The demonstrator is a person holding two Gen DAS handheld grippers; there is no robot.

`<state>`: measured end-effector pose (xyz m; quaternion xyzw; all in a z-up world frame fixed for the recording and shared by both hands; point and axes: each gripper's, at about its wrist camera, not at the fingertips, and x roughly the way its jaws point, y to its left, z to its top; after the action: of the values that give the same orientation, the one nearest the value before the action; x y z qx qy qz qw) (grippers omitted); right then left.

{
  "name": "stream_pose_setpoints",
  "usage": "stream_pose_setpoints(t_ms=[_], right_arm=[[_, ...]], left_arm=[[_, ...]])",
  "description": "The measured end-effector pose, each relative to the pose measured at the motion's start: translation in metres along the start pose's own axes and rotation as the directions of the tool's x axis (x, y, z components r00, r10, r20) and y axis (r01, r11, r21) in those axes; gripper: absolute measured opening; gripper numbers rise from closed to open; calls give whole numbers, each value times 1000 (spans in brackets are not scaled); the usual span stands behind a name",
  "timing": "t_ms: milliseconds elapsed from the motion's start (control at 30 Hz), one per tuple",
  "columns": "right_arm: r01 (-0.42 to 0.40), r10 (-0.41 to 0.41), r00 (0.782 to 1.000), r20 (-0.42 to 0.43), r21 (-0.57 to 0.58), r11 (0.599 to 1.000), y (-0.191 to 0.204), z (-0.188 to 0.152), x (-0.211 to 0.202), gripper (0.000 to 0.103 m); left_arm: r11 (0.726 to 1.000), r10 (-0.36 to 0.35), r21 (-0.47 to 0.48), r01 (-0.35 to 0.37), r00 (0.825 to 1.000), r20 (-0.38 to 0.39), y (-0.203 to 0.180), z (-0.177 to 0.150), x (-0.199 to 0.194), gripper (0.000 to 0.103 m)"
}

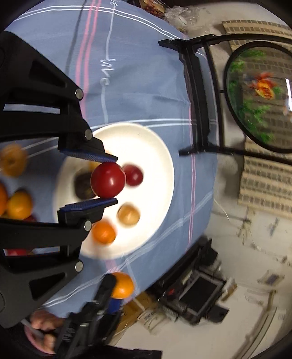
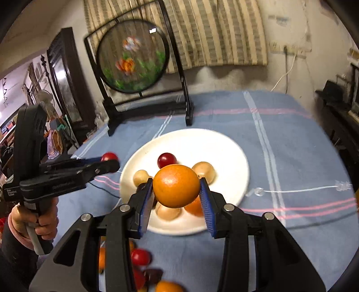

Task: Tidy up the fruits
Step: 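Lower the orange and red plum onto the white plate and open both tools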

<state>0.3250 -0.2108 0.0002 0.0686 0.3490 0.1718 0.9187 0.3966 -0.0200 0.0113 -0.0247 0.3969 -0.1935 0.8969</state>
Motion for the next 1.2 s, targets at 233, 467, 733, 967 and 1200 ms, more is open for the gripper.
stream_pose_setpoints(t_ms=[233, 467, 733, 967, 1200], right_arm=[[-12, 8, 996, -89, -47, 999, 6, 13, 66, 41], [-31, 21, 991, -130, -74, 997, 11, 10, 87, 41], [-19, 11, 991, -133, -55, 998, 11, 7, 79, 66], [-44, 41, 998, -38, -79, 996, 28, -3, -1, 66], [-15, 14, 1000, -7, -52, 999, 43, -79, -61, 66]], left_arm=[[999, 40, -33, -42, 997, -64, 18, 27, 57, 32], [997, 64, -43, -70, 990, -126, 29, 22, 86, 32], [990, 134, -42, -135, 991, -31, 24, 21, 53, 85], [988, 155, -16, -154, 986, 59, 12, -6, -23, 97], [993, 121, -7, -121, 991, 64, 0, -101, -75, 98]])
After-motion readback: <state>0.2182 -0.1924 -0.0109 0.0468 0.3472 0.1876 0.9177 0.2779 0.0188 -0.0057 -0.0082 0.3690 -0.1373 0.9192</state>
